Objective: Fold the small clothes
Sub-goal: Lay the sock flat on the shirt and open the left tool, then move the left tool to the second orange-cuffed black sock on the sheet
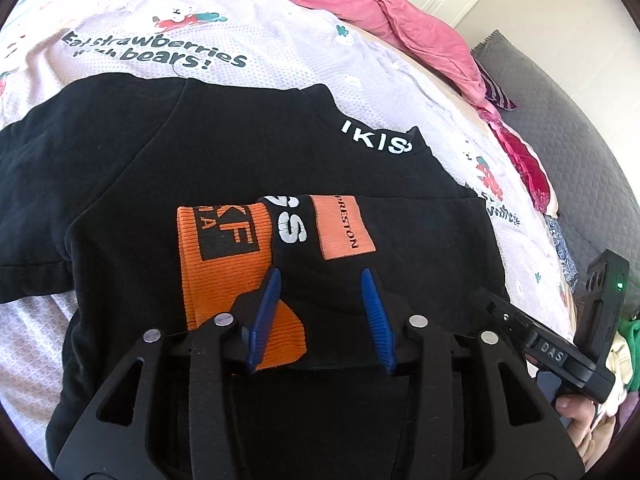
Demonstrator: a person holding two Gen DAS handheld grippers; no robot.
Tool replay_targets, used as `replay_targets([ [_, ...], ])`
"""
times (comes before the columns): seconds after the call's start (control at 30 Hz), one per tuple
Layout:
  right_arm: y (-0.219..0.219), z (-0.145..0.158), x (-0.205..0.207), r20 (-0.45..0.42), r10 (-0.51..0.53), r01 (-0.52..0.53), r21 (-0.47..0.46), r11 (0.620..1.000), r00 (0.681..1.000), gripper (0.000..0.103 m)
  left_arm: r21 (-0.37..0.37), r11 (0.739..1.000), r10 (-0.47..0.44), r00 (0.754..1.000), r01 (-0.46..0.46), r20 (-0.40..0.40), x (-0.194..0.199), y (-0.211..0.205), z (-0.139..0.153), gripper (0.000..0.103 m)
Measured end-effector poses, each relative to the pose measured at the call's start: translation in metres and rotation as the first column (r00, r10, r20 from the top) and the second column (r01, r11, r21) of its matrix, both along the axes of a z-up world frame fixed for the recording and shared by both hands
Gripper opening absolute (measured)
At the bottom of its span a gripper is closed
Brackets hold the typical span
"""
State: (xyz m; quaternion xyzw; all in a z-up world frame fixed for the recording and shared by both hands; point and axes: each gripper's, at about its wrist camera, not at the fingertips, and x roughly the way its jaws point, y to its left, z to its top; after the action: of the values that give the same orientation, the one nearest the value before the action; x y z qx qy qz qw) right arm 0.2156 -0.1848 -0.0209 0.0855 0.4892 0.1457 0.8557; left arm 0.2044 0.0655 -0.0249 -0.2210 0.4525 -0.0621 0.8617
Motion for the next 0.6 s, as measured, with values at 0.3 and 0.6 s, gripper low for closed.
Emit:
replay_targets([
  [0.3, -0.003, 0.016, -0.013, 0.036, -0.002, 0.002, 0.014, 1.0, 0.999, 0.079, 0.027, 1.0, 0.003, 1.0, -0.004, 0.018, -0.004, 0.002, 0.006, 0.05],
  [0.6, 0.004, 0.03, -0.024, 0.051, 0.023, -0.025, 0.041, 0.999, 0.998, 0.087, 0.065, 0.997, 0.03, 0.998, -0.033, 0.053, -0.021, 0.016, 0.018, 0.06],
])
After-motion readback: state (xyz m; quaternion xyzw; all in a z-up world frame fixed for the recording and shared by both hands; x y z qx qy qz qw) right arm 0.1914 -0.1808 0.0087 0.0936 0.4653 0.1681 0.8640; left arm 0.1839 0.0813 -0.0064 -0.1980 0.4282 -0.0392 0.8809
